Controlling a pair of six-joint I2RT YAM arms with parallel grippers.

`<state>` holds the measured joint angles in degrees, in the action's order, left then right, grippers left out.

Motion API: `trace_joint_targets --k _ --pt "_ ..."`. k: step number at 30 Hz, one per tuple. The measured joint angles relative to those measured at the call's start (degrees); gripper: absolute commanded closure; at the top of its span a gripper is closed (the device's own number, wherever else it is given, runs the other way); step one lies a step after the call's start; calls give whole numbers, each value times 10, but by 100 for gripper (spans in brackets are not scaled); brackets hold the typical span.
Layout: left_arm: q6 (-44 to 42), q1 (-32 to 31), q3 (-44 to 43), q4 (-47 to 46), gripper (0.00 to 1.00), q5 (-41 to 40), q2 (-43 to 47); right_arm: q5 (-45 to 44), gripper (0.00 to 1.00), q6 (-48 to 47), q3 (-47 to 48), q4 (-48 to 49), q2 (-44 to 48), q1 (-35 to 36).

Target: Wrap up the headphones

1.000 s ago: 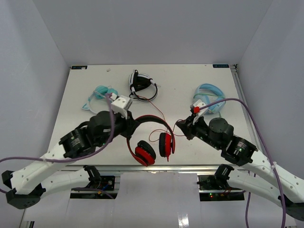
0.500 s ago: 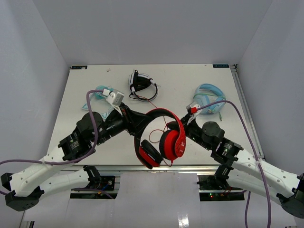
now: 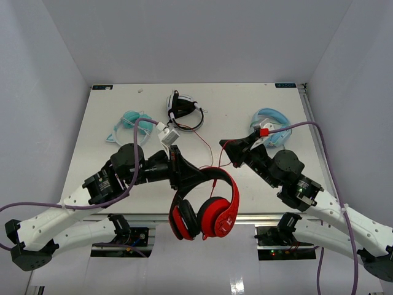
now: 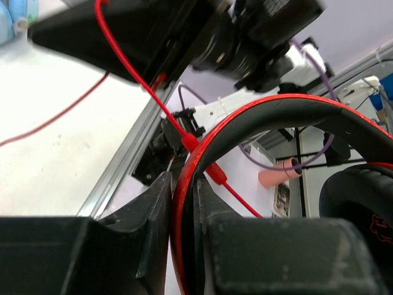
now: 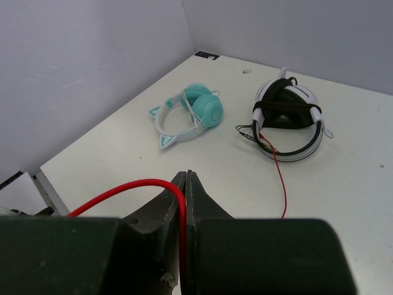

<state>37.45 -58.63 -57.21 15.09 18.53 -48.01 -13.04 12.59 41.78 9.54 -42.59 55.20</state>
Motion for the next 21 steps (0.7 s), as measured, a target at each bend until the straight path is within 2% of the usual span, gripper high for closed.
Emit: trace_joint_targets --k 8,16,21 --pt "-35 0 6 75 100 -5 -21 -19 92 -22 54 -45 0 0" --pt "-77 0 1 194 100 -205 -50 -44 92 -36 86 -129 8 0" --pt "-87 0 -2 214 100 -273 -69 -48 92 -45 113 -173 12 0"
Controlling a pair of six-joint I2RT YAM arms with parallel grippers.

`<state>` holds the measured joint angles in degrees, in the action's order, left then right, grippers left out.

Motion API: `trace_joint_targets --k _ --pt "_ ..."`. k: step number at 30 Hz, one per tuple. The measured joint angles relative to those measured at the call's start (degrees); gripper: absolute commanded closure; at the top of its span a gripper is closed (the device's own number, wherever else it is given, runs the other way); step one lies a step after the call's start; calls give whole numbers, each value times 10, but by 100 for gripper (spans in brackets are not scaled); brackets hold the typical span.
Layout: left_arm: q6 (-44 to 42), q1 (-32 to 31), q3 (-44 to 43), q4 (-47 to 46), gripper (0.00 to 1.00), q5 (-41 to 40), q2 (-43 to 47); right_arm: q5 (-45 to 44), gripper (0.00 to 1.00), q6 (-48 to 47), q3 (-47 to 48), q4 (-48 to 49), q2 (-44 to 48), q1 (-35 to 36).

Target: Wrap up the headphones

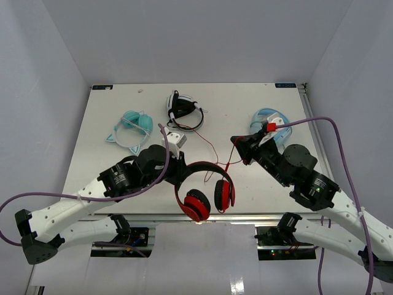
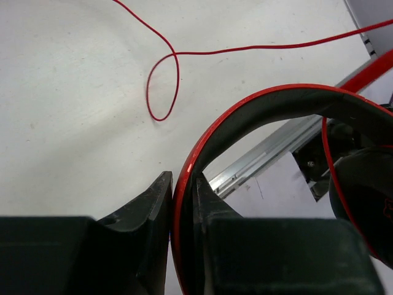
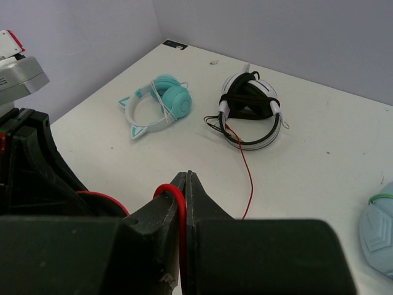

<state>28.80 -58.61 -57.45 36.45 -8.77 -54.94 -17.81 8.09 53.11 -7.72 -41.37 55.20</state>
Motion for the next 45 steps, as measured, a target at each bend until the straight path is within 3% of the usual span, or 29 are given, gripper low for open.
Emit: trace_joint_targets --k 11,21,29,45 --pt "16 0 -37 31 100 -165 -88 64 92 -11 31 -82 -37 0" --pt "60 -1 -64 71 100 -290 -147 153 92 -10 22 -89 -66 -4" --pt "98 -3 -72 85 100 -331 -174 212 92 7 13 -63 -93 -5" --pt "119 -3 -43 63 100 -341 -148 230 92 32 7 6 -149 -5"
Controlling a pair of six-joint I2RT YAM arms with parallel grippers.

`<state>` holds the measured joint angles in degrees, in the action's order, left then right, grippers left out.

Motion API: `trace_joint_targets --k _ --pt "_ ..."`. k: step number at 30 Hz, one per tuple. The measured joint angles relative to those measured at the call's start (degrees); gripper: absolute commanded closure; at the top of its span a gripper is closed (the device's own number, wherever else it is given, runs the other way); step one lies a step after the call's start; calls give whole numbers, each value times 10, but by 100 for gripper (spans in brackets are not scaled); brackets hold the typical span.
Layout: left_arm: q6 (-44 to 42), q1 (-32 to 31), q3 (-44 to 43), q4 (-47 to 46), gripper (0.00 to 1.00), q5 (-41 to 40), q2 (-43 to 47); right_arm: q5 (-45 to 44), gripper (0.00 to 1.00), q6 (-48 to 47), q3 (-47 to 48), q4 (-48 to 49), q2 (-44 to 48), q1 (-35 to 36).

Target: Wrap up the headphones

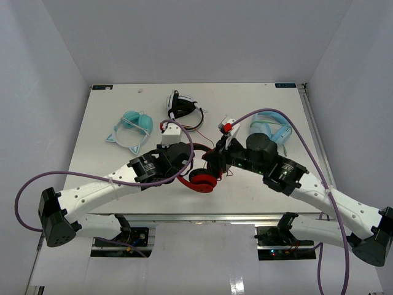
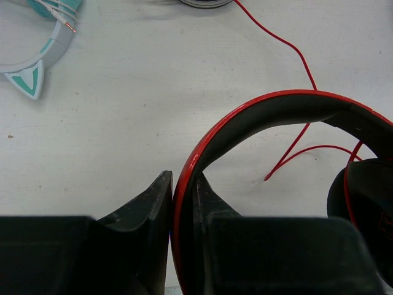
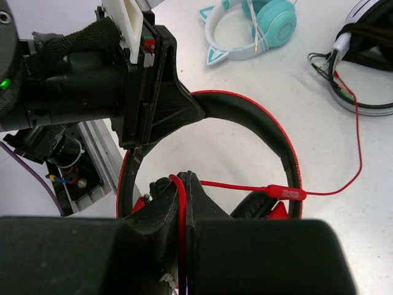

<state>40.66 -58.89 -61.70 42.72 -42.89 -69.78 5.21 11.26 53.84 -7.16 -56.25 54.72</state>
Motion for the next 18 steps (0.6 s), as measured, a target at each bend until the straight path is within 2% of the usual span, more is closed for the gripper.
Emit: trace_joint_targets --k 7,12,18 --pt "10 0 3 -4 100 -10 -1 40 92 17 -1 11 -20 0" --pt "25 0 0 -7 100 -21 -10 72 87 37 -29 45 4 2" --pt "46 0 -12 -9 100 -26 -32 97 89 61 -48 73 13 8"
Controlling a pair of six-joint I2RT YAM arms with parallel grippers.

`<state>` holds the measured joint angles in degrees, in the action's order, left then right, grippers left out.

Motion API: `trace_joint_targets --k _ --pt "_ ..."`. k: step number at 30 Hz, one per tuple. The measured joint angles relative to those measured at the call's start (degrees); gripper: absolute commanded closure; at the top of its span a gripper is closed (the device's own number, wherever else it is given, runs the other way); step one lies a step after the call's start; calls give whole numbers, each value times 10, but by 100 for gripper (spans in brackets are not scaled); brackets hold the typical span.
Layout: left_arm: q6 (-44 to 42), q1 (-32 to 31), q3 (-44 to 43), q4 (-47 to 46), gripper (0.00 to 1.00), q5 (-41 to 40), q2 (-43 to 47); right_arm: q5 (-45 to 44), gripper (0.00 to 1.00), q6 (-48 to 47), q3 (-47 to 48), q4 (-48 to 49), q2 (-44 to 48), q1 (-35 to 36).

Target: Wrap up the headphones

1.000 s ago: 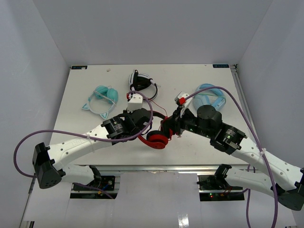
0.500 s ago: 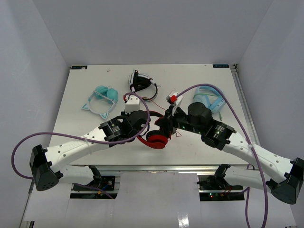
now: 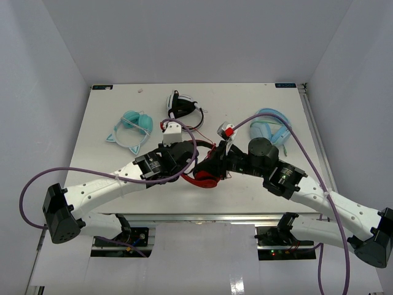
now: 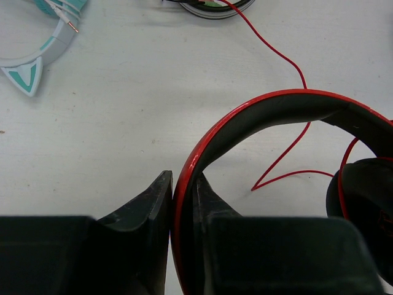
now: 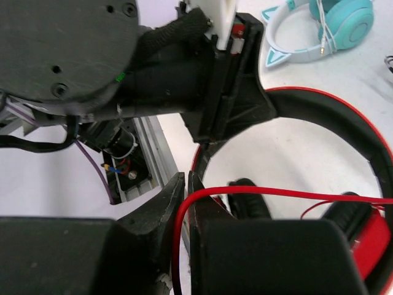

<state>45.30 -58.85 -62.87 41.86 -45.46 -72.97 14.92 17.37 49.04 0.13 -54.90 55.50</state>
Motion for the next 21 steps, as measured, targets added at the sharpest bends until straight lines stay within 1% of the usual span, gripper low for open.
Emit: trace_joint_targets --k 3,5,8,10,13,21 --pt "11 0 -4 1 100 0 -5 3 88 7 -15 14 1 5" --pt "20 0 -8 1 100 -1 -7 3 83 15 -26 22 1 9" --pt "35 0 -14 1 100 -2 -9 3 80 23 -33 29 0 16" --pt "47 0 -15 1 100 -2 -9 3 80 27 -33 37 -4 24" --pt "67 0 -16 0 100 -2 -9 -4 84 33 -34 47 -8 37" --pt "101 0 -13 -20 100 11 17 -44 84 35 -35 48 -12 74"
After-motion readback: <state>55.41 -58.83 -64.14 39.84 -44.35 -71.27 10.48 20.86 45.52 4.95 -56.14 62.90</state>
